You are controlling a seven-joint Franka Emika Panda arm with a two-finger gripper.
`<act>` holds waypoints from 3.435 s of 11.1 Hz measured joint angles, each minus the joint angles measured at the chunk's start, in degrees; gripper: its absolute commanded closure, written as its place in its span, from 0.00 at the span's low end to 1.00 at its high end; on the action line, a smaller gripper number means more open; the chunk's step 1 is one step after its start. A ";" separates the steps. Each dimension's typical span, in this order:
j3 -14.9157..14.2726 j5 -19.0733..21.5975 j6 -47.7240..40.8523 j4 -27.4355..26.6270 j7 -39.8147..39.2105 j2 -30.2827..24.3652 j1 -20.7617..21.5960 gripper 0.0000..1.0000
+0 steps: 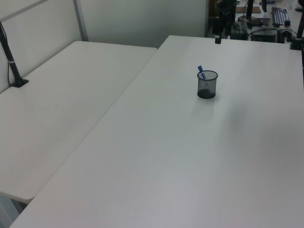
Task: Remove the marker
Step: 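Move the gripper over the black mesh cup and lower onto the marker, then close the gripper on the blue-capped marker inside the cup, then lift the marker up out of the mesh cup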
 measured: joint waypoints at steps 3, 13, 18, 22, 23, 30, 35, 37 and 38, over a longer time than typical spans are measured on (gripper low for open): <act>0.00 0.00 0.01 0.33 0.00 0.28 0.00 0.00; -0.10 0.03 18.69 0.34 -0.58 13.28 -4.67 0.33; 0.11 0.03 19.36 0.57 -3.13 16.77 -4.24 0.64; 0.37 0.03 22.08 0.64 -3.96 17.53 -4.24 0.68; 0.45 0.03 22.63 0.64 -3.96 17.90 -4.23 0.71; 0.60 0.06 22.96 1.91 -4.02 18.39 -4.23 0.91; 0.62 5.17 19.38 5.80 -4.04 10.21 -4.23 0.90; 1.10 6.11 12.48 6.14 -4.53 6.83 -3.48 0.90; 1.43 6.27 8.82 5.67 -5.11 6.91 -1.86 0.88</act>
